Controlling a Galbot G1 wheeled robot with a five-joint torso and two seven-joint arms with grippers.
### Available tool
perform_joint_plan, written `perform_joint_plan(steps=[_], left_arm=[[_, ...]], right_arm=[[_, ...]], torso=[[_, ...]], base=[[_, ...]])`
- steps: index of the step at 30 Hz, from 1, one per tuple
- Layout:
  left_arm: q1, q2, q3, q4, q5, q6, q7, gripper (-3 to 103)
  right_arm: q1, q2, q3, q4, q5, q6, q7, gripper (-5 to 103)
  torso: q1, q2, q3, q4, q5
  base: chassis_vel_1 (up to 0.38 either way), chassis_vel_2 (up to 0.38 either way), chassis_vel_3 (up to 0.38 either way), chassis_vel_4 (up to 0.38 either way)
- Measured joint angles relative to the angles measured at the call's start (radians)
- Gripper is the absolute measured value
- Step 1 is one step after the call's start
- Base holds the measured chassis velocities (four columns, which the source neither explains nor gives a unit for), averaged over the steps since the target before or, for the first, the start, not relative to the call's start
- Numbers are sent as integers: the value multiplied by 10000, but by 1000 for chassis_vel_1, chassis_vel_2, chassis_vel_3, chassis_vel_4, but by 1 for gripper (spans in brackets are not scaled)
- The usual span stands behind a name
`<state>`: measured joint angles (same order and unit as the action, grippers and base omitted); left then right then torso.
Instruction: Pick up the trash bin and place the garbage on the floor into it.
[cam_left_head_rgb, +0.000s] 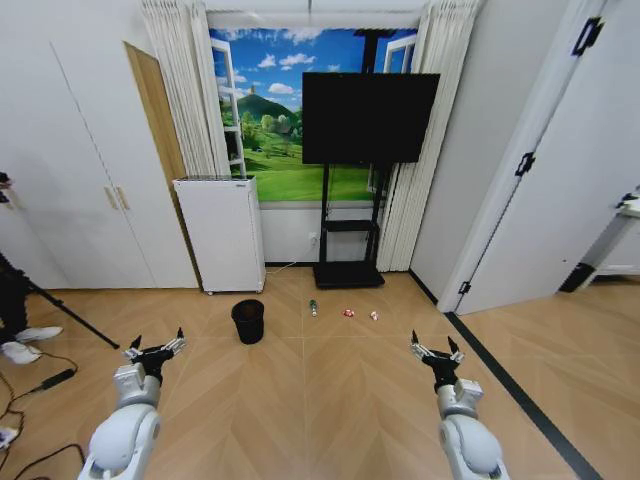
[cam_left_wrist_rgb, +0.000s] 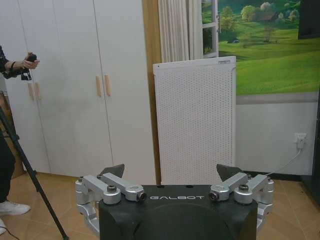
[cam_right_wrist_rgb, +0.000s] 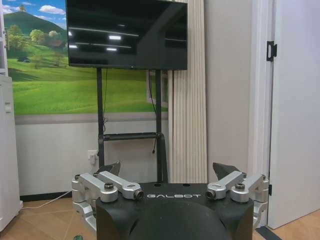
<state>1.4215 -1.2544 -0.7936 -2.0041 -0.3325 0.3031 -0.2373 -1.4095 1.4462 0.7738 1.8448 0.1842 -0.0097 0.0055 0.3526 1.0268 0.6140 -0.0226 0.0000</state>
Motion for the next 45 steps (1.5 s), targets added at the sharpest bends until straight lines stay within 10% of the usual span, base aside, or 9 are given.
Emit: perform_joint_plan(steps=[45], left_arm=[[-146,67,205,143,-34,-68,165,100]], right_arm=[[-36,-64,-63,-447,-28,622,-334,100]], torso=[[3,-2,1,1,1]], base=[[-237,238,236,-241]])
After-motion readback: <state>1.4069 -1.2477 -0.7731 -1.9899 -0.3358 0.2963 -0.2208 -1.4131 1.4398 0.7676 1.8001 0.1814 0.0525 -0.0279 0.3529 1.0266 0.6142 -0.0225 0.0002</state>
